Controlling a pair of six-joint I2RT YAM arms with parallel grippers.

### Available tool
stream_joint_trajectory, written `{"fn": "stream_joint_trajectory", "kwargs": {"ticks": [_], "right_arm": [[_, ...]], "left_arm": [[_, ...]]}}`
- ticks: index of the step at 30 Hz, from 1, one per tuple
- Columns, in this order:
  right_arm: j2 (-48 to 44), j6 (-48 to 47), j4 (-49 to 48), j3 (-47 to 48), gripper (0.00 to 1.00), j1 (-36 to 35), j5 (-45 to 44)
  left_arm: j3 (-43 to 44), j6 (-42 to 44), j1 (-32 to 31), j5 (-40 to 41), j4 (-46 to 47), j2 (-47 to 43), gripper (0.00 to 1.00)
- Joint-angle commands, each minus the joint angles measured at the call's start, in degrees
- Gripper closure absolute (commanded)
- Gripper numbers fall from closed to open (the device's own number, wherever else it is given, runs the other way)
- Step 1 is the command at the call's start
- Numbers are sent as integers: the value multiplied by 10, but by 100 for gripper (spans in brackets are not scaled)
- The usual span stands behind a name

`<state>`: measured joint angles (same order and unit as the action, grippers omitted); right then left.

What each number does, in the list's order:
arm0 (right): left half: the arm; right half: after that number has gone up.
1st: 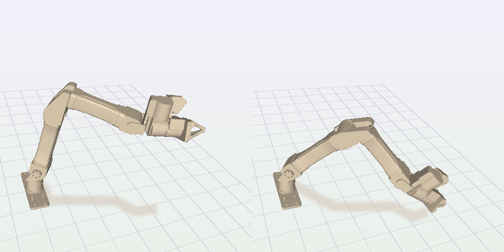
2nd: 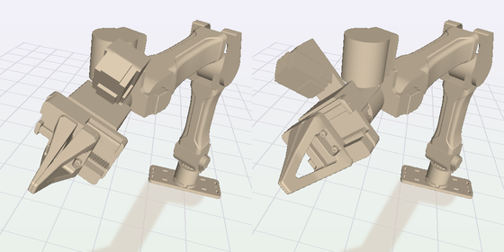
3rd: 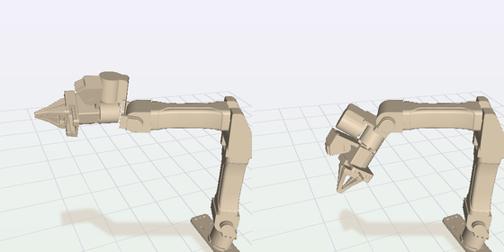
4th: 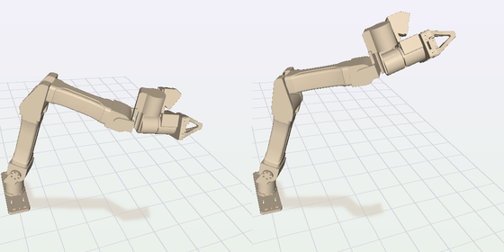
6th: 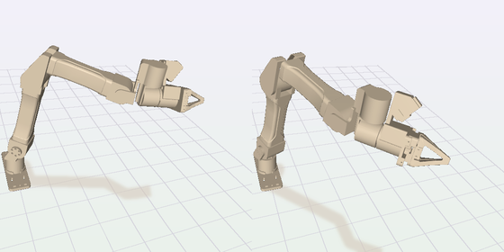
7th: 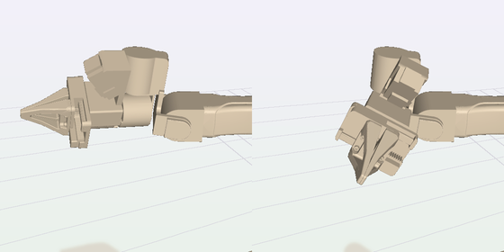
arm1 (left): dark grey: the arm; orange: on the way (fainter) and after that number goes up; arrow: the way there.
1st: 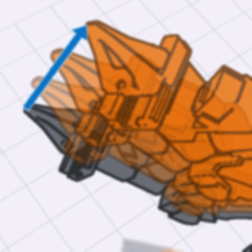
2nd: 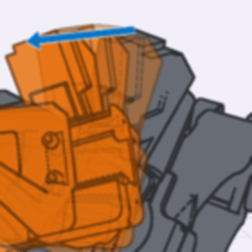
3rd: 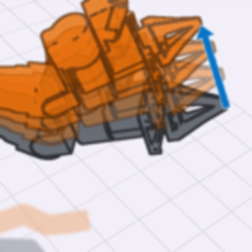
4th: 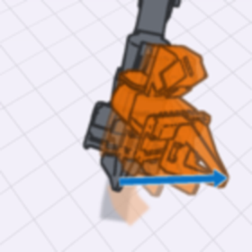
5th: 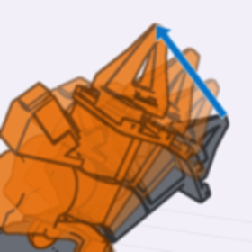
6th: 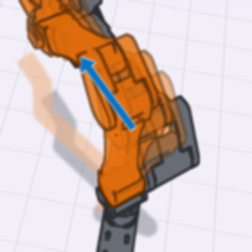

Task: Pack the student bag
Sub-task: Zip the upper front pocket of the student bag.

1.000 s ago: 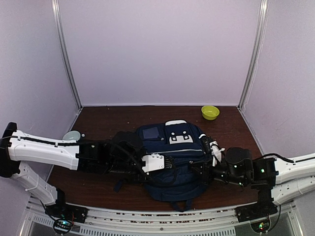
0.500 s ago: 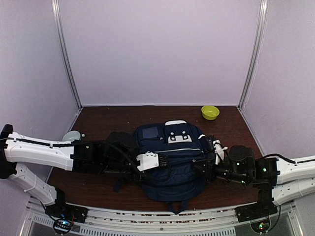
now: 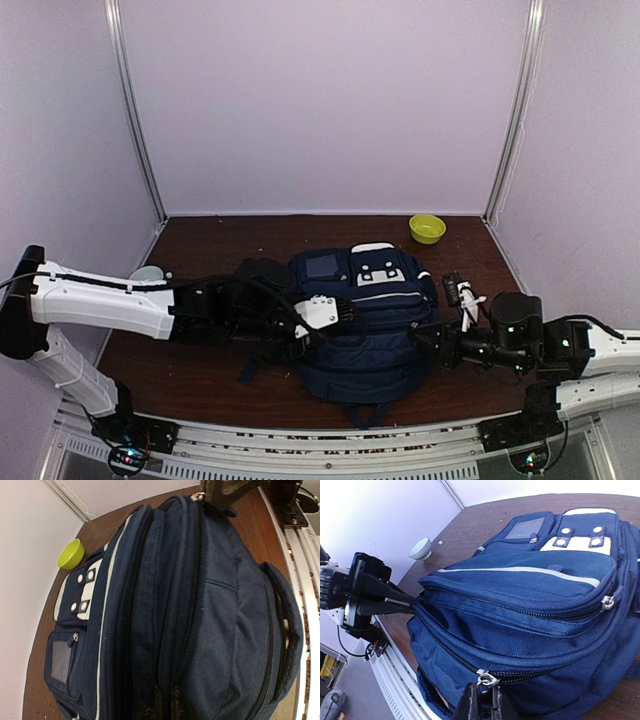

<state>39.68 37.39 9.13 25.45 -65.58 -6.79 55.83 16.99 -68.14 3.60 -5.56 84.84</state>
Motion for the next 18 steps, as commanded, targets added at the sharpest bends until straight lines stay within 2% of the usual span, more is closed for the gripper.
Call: {"fn": "stream_joint_trajectory", "kwargs": {"ticks": [1, 6, 11, 13, 16, 18], "right_arm": [[-17, 23, -65, -8, 100, -4, 42], [76, 0, -100, 30, 100, -38, 72], [170, -27, -106, 84, 100, -46, 81], [193, -35, -108, 97, 100, -45, 79], [214, -42, -111, 110, 100, -45, 71], [220, -45, -113, 114, 100, -45, 67]], "left_arm": [[16, -9, 58, 94, -19, 35, 100], [3, -38, 71, 146, -14, 36, 100], [-24, -45, 69, 110, -29, -11, 98], [-45, -44, 67, 93, -23, -55, 87], [-68, -32, 58, 66, -22, -113, 59], [-77, -23, 52, 37, -24, -144, 44]]}}
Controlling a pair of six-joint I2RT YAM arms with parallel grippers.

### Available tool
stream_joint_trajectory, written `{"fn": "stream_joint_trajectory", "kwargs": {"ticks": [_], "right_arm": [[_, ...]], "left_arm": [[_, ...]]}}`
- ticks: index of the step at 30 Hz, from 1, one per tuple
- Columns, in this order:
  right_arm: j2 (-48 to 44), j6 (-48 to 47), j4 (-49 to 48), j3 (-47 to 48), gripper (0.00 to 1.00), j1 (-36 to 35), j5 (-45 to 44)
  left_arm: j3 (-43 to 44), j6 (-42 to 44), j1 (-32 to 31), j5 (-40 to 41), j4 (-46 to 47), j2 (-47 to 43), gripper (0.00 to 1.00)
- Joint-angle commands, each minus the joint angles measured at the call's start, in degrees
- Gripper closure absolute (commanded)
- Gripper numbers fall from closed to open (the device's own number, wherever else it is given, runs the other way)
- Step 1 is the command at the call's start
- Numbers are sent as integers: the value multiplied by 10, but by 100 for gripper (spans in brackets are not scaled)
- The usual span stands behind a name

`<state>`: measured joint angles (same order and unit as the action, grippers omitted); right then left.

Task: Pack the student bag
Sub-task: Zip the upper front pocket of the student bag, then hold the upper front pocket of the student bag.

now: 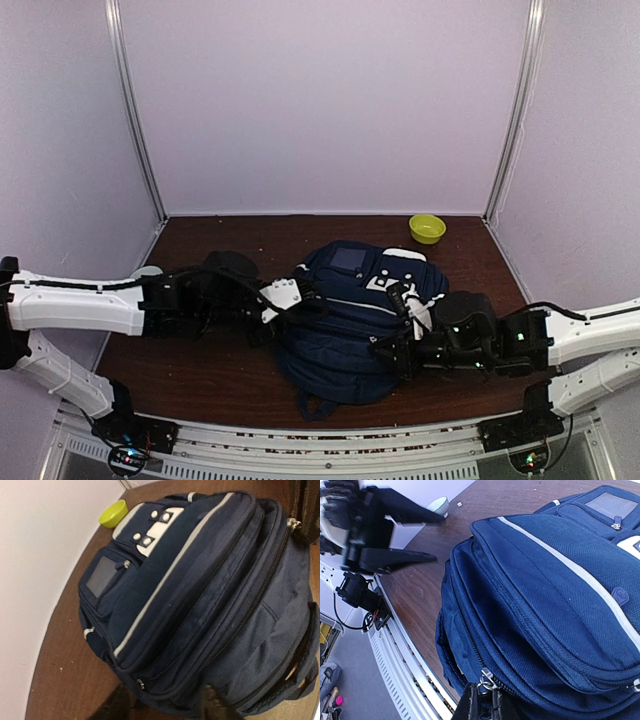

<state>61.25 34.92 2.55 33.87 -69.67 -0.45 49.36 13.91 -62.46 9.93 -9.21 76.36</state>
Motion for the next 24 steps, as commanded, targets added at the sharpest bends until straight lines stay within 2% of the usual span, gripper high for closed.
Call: {"fn": "stream_joint_trajectory", "kwargs": {"ticks": [1, 7, 11, 18, 24], "right_arm": [[5, -21, -50, 30, 100, -4, 2], [8, -31, -62, 35, 100, -2, 3], [7, -34, -63, 36, 100, -3, 4], [-16, -14, -98, -2, 100, -3, 8], [-35, -3, -115, -24, 100, -2, 4]], "left_arm": [[-12, 15, -8, -48, 8, -69, 40], [38, 44, -43, -104, -32, -49, 36], [69, 51, -53, -124, -25, -8, 38], [86, 62, -57, -167, 40, 51, 42], [142, 68, -58, -199, 49, 126, 47]]}}
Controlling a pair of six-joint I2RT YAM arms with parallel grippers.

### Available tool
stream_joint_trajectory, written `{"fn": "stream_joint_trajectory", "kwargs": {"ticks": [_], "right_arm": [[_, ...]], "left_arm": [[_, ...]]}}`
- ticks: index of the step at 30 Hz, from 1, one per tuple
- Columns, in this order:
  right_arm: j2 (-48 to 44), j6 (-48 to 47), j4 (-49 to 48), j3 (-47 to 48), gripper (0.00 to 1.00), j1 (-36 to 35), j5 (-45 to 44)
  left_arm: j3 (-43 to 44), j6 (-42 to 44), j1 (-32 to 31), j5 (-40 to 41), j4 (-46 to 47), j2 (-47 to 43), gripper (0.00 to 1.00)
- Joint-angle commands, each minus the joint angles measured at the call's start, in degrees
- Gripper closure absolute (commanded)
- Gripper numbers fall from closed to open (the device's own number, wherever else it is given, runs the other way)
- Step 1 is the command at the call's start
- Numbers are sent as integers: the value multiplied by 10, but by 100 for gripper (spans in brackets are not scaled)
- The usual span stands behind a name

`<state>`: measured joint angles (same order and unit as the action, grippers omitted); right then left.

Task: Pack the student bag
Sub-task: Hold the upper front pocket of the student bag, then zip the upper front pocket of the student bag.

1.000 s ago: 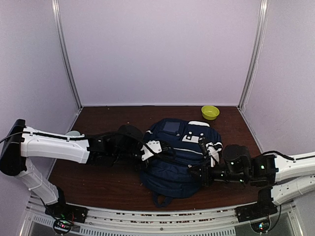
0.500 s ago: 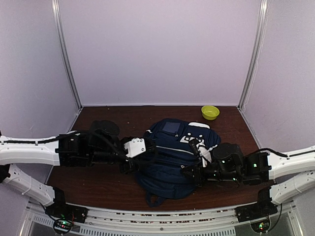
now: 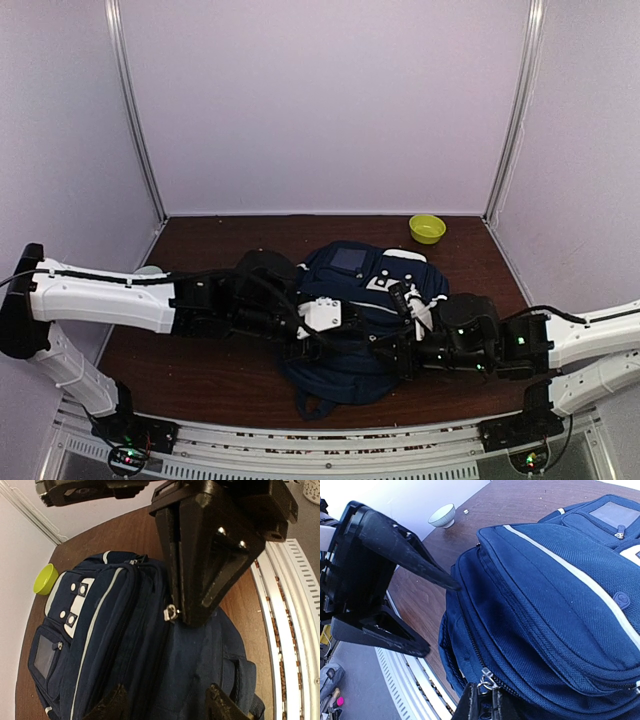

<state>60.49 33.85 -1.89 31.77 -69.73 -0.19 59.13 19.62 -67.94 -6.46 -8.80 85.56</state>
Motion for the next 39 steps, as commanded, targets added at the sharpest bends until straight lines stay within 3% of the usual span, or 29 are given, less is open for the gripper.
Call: {"fn": "stream_joint_trajectory", "kwargs": {"ticks": [1, 6, 10, 18, 39], "right_arm": [[-29, 8, -72, -4, 100, -2, 2], [-38, 7, -76, -11, 100, -2, 6], [-47, 7, -79, -13, 100, -2, 4], [-74, 3, -80, -12, 100, -2, -6], [-107, 19, -37, -45, 100, 26, -70]], "left_arm": [[51, 12, -3, -33, 47, 41, 47], [63, 13, -3, -29, 65, 65, 50], [63, 12, -3, -37, 59, 74, 59], [48, 8, -3, -18, 59, 66, 99], [-37, 7, -3, 35, 24, -50, 100]]}}
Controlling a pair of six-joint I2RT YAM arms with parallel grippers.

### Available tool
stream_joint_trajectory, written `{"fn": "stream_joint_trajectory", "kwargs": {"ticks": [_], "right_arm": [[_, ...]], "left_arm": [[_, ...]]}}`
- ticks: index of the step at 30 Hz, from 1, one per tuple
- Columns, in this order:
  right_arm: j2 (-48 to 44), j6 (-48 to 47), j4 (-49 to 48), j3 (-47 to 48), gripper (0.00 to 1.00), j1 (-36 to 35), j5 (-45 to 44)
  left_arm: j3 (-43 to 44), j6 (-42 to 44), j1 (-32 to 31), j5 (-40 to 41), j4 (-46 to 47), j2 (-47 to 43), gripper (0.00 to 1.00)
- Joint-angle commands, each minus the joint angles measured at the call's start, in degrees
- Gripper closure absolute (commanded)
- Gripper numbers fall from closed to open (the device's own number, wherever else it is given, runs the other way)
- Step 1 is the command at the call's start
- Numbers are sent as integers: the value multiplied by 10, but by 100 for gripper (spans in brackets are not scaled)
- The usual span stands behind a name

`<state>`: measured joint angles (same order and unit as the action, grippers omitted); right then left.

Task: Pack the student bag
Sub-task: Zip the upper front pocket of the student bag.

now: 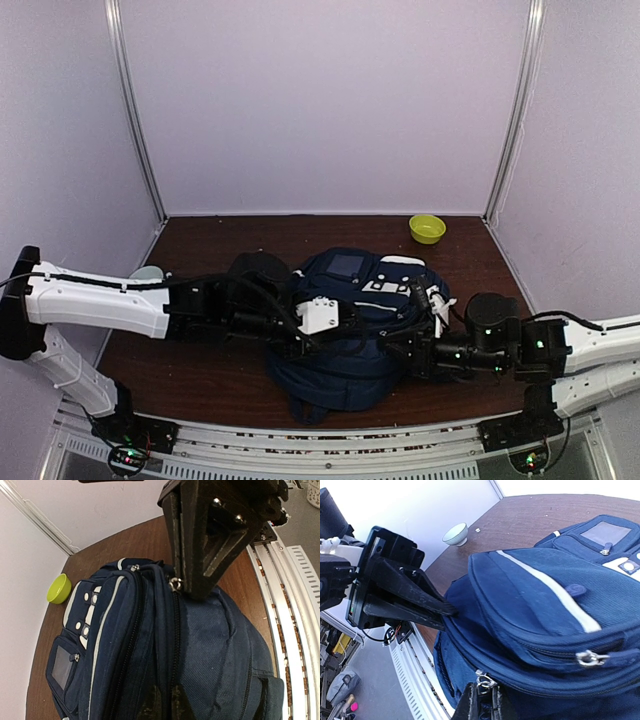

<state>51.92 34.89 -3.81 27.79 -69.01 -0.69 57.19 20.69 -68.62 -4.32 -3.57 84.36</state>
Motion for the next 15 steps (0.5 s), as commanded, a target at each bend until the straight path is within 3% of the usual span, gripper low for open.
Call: {"fn": "stream_joint_trajectory", "kwargs": {"ticks": [1, 11, 15], "right_arm": [[-22, 13, -14, -8, 100, 24, -73], [26, 67, -26, -51, 100, 172, -52], [62, 45, -49, -28, 100, 190, -13]], "left_arm": [[-22, -7, 3, 12, -28, -44, 100], [-83, -35, 5, 13, -27, -142, 100], [-89, -41, 5, 17, -32, -146, 100]]}}
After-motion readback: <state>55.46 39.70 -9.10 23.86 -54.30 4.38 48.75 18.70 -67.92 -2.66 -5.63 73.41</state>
